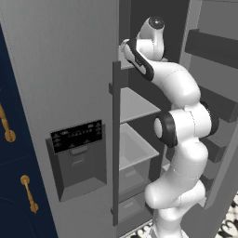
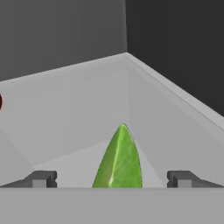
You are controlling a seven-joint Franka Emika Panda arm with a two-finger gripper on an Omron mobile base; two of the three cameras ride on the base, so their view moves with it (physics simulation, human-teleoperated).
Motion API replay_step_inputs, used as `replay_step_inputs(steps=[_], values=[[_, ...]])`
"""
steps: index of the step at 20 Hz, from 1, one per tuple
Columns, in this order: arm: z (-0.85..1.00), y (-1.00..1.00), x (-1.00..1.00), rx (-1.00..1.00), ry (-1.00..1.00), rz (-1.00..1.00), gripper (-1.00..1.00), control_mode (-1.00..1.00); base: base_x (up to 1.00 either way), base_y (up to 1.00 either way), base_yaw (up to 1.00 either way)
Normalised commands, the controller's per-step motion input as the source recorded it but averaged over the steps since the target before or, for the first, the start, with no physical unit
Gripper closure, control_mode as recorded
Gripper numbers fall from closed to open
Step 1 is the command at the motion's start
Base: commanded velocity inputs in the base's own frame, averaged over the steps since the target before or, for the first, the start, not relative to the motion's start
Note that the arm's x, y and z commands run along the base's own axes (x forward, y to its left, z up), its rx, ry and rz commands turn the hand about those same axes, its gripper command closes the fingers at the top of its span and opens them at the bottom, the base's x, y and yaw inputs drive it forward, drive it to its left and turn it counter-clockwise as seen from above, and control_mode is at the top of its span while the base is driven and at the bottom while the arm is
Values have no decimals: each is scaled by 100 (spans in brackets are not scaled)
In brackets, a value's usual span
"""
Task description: Grab a lemon wedge from the fridge and one ice cube from the ice bowl, and put them in the glass of lemonade.
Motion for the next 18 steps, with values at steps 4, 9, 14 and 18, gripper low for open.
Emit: replay_step_inputs(steps=[4, 9, 14, 18], values=[[-10, 0, 2, 0, 0, -10, -100, -100, 0, 0, 0], [-10, 1, -1, 0, 0, -12, -100, -100, 0, 0, 0], [-16, 2, 0, 0, 6, -11, -100, -100, 0, 0, 0], [-8, 0, 0, 0, 12, -9, -100, -100, 0, 0, 0]])
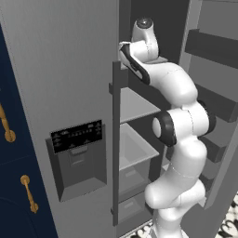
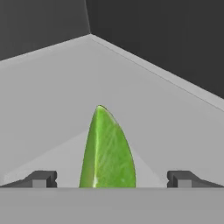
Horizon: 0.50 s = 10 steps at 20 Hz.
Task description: Grab a lemon wedge from the fridge and one ice cube from the ice bowl, and put them in the glass of lemonade.
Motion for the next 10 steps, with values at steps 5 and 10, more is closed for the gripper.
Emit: replay_step_inputs(steps=[5, 10], values=[[-2, 0, 4, 0, 8, -6, 100, -100, 0, 0, 0], [-3, -2, 14, 0, 0, 0, 100, -100, 0, 0, 0]])
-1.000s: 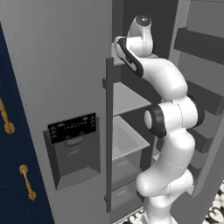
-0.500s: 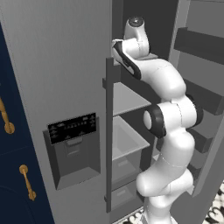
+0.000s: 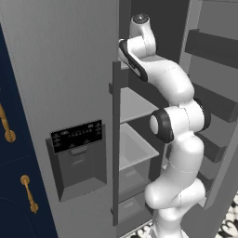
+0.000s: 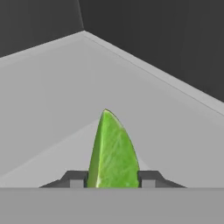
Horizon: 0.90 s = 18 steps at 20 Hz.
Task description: Grab a lemon wedge from the fridge and one ice cube from the ice bowl, and put them in the glass of lemonade.
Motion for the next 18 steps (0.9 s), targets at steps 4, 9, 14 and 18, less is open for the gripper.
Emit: replay_step_inputs(steps=[4, 9, 14, 18], values=[[-16, -28, -17, 0, 0, 0, 100, -100, 0, 0, 0], [-16, -20, -62, 0, 0, 4, 100, -100, 0, 0, 0], [-29, 0, -76, 0, -4, 12, 100, -100, 0, 0, 0], [-24, -2, -70, 0, -13, 15, 100, -100, 0, 0, 0]])
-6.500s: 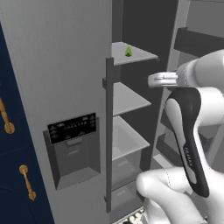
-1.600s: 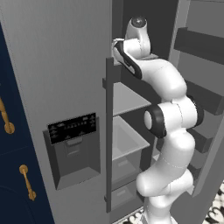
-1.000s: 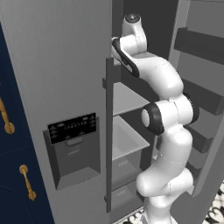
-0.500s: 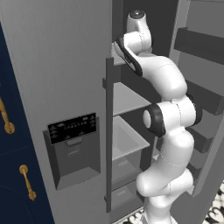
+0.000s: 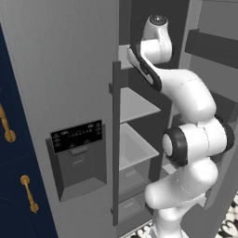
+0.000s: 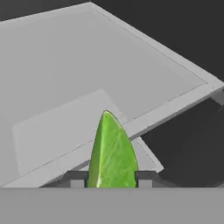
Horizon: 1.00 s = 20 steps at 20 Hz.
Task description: Grab a lemon wedge from the fridge and one ice cube from the ice bowl, and put them in the glass of lemonade.
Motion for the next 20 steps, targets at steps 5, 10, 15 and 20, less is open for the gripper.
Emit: replay_step_inputs(steps=[5, 10, 15, 20], values=[[-12, 0, -99, 0, -18, 22, 100, -100, 0, 0, 0], [0, 0, -100, 0, -11, 16, 100, -100, 0, 0, 0], [0, 0, -100, 0, -7, 17, 100, -100, 0, 0, 0], [0, 0, -100, 0, -2, 13, 100, -100, 0, 0, 0]])
